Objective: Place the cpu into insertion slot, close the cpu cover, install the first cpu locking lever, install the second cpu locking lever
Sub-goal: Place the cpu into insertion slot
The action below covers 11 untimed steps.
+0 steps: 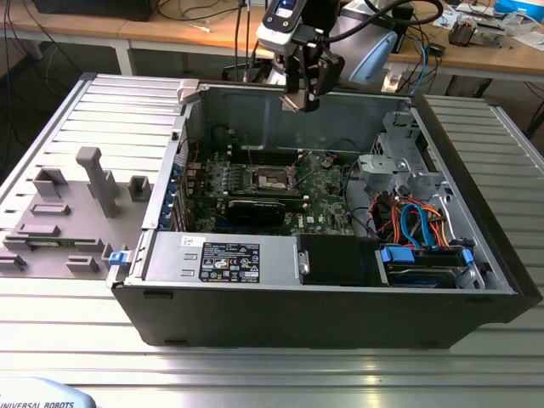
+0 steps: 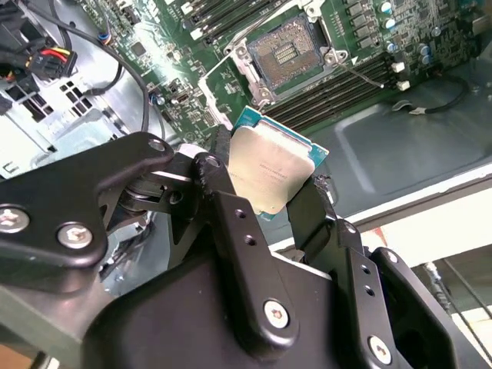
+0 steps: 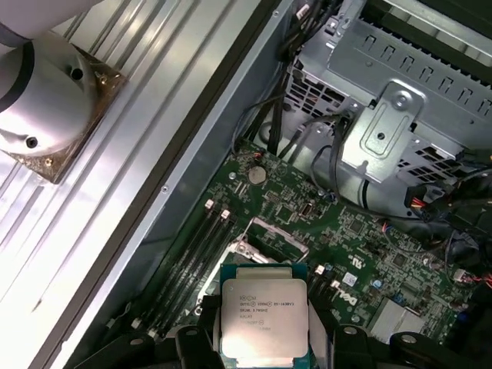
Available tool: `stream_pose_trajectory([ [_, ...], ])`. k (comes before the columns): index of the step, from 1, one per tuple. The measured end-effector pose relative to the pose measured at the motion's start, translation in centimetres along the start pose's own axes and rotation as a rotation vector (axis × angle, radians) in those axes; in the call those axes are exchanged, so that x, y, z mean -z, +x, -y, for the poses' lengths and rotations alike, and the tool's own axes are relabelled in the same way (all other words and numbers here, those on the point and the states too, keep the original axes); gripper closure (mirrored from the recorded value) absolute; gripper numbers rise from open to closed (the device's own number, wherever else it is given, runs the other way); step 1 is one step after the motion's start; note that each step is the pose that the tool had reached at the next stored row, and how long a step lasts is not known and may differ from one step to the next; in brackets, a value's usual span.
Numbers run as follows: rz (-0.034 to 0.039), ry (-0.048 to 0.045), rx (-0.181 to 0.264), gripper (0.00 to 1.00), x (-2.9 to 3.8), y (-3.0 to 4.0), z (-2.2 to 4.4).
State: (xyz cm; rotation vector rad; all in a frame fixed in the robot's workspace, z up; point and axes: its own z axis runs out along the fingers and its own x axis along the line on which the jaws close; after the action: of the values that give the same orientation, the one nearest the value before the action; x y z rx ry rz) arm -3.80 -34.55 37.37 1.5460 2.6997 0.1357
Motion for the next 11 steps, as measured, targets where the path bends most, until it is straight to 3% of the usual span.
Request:
stream_pose_trajectory([
  [3,0.0018,-0.0002,-0.020,0.46,-0.01,0.07,0.13],
  [11,0.0019,-0.0004,-0.022,0.46,-0.01,0.10,0.19],
])
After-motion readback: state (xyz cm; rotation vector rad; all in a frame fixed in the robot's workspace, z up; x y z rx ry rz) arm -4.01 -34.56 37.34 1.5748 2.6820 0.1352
